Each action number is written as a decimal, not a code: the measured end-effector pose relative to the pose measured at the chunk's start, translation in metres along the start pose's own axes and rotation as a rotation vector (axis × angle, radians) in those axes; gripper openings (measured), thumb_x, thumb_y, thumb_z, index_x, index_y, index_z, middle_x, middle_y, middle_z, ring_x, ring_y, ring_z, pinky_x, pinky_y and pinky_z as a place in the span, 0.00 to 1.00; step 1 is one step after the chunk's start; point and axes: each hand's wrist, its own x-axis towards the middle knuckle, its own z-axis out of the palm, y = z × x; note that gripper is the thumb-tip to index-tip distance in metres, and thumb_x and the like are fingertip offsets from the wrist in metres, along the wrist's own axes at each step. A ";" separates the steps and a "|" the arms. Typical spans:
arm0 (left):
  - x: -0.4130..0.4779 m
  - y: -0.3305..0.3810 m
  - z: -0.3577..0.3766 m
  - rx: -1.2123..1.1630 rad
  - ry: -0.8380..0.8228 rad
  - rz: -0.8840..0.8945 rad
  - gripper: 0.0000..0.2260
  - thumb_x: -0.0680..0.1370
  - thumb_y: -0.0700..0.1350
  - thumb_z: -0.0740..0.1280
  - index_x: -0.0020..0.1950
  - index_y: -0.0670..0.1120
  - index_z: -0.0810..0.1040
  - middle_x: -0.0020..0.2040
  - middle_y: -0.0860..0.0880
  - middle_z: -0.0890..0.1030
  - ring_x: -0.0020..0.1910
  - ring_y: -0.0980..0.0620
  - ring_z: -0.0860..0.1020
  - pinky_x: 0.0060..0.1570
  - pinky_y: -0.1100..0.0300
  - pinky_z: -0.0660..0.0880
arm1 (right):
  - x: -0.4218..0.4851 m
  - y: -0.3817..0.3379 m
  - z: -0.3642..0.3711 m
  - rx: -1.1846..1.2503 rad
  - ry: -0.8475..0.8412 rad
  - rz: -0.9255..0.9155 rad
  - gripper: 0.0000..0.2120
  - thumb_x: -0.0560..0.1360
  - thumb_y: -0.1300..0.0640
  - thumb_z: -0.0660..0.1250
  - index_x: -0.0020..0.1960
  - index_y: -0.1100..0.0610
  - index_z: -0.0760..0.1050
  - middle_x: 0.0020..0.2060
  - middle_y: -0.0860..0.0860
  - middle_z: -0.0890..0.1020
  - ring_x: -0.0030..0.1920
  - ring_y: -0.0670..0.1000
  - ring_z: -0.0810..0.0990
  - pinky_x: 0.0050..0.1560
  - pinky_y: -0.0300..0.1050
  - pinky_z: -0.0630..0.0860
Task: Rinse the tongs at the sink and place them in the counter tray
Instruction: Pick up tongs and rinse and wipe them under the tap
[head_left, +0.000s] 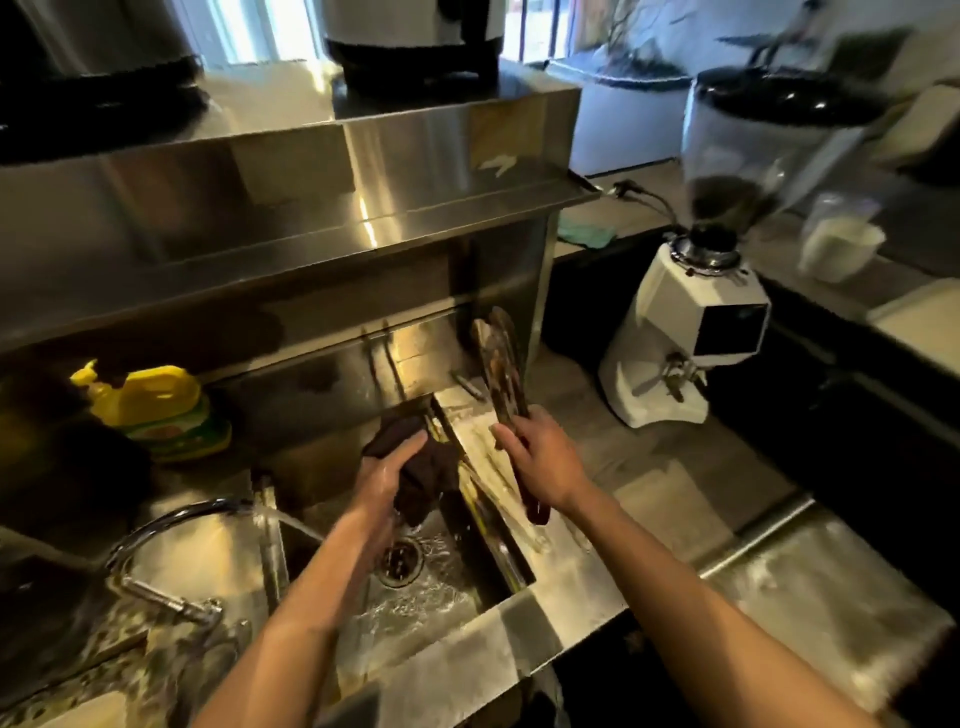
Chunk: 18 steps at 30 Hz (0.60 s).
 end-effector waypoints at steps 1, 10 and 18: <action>-0.003 -0.002 0.013 0.002 -0.060 -0.021 0.09 0.71 0.47 0.75 0.48 0.45 0.85 0.44 0.40 0.82 0.37 0.45 0.79 0.39 0.55 0.72 | -0.010 0.005 -0.013 -0.007 0.031 0.034 0.19 0.83 0.41 0.56 0.52 0.51 0.80 0.48 0.51 0.75 0.48 0.51 0.76 0.52 0.55 0.76; -0.026 -0.042 0.136 0.168 -0.370 -0.064 0.16 0.72 0.46 0.75 0.57 0.41 0.83 0.51 0.44 0.86 0.48 0.49 0.84 0.45 0.58 0.76 | -0.094 0.060 -0.098 -0.020 0.326 0.297 0.16 0.81 0.42 0.61 0.37 0.47 0.73 0.39 0.43 0.69 0.42 0.48 0.73 0.38 0.42 0.66; -0.066 -0.093 0.251 0.295 -0.683 -0.094 0.05 0.74 0.42 0.73 0.47 0.42 0.81 0.43 0.43 0.80 0.38 0.47 0.80 0.37 0.59 0.75 | -0.176 0.131 -0.169 -0.059 0.499 0.555 0.20 0.80 0.37 0.58 0.44 0.51 0.78 0.40 0.46 0.70 0.41 0.47 0.74 0.41 0.46 0.69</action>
